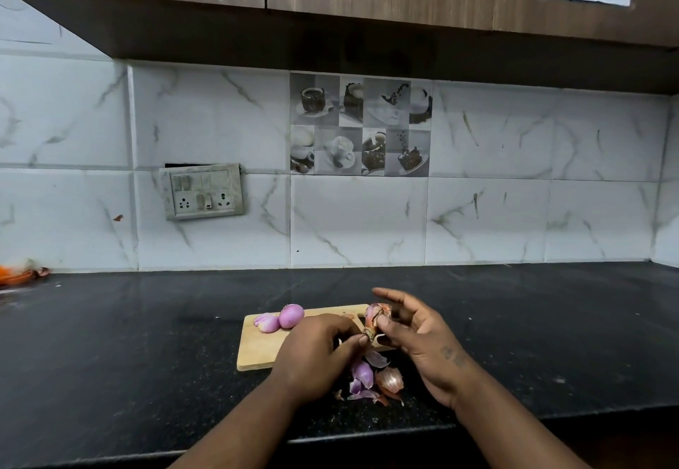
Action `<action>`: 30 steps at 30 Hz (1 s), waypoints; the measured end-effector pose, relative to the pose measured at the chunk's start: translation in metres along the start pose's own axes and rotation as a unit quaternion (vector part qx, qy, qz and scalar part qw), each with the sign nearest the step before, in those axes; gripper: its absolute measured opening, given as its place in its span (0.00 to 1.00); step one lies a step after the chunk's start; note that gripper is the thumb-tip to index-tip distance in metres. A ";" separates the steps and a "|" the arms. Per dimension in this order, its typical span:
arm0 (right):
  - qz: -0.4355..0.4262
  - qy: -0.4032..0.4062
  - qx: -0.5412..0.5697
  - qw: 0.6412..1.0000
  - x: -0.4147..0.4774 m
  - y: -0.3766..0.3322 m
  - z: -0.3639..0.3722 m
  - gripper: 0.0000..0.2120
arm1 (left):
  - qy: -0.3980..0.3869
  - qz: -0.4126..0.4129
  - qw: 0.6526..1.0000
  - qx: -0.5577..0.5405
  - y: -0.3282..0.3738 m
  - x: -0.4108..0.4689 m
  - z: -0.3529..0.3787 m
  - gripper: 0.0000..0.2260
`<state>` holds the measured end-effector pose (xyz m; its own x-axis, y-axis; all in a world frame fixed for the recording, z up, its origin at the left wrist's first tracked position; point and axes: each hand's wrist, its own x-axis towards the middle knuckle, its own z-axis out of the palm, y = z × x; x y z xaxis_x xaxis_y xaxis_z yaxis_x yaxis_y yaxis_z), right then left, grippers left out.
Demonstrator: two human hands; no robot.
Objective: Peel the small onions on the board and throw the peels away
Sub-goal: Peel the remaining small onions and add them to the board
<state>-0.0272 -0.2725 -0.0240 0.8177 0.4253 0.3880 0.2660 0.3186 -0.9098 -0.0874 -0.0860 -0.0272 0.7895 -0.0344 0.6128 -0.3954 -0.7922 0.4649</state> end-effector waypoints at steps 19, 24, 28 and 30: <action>0.003 -0.037 0.026 0.999 -0.002 0.000 0.004 0.22 | 0.075 0.047 0.979 -0.185 -0.002 0.005 0.006 0.10; -0.007 -0.023 0.002 1.000 -0.001 0.002 0.002 0.22 | 0.069 0.047 0.976 -0.200 -0.003 0.008 0.008 0.07; -0.025 -0.014 -0.027 0.999 0.001 0.003 0.000 0.24 | 0.071 0.039 0.975 -0.207 -0.003 0.009 0.009 0.07; -0.033 -0.007 -0.040 0.999 0.000 0.002 0.001 0.23 | 0.062 0.021 0.974 -0.217 -0.002 0.008 0.008 0.07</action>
<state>-0.0267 -0.2711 -0.0259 0.7905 0.4174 0.4483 0.3592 0.2769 -0.8912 -0.0763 -0.0894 -0.0288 0.7167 0.0332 0.6966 -0.6084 -0.4586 0.6477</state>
